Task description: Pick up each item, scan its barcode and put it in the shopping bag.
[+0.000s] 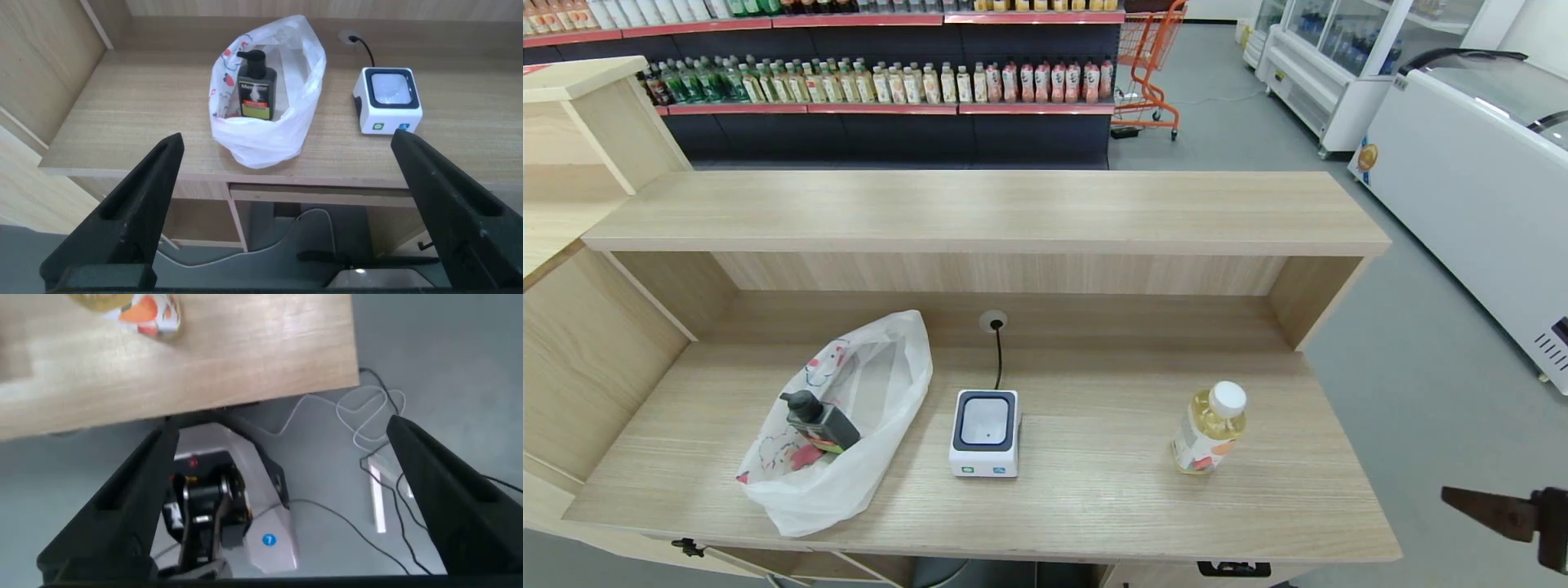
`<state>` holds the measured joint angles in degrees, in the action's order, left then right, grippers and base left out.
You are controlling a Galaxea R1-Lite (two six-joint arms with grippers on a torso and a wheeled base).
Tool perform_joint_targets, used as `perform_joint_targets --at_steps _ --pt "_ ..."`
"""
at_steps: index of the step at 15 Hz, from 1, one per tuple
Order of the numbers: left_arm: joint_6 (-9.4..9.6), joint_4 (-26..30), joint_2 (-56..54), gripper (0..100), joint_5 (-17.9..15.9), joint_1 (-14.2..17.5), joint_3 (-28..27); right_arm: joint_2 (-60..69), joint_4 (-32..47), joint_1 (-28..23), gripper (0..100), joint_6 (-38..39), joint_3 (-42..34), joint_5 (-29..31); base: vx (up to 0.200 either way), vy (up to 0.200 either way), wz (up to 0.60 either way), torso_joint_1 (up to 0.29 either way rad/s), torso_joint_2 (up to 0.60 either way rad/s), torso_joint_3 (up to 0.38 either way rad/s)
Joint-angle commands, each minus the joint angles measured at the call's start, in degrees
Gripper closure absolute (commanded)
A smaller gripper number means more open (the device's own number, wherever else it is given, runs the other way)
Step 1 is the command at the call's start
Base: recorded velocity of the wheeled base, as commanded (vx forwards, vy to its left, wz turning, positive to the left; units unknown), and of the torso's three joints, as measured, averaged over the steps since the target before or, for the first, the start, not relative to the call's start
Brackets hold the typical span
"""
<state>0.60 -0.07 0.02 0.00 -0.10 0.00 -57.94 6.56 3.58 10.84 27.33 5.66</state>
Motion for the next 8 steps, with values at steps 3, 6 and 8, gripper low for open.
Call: perform_joint_targets --at_steps 3,6,8 --pt "0.02 -0.01 -0.02 0 0.00 0.01 0.00 -11.76 -0.58 9.07 0 0.24 -1.40 0.67 0.000 0.000 0.00 0.000 0.00 0.000" --pt "0.02 -0.01 -0.02 0 0.00 0.01 0.00 -16.33 -2.52 12.15 0 0.24 -1.58 0.67 0.000 0.000 0.00 0.000 0.00 0.000" --pt "0.02 -0.01 -0.02 0 0.09 0.01 0.00 -21.77 -11.04 12.32 0 -0.38 -2.63 3.31 0.000 0.000 0.00 0.000 0.00 0.000"
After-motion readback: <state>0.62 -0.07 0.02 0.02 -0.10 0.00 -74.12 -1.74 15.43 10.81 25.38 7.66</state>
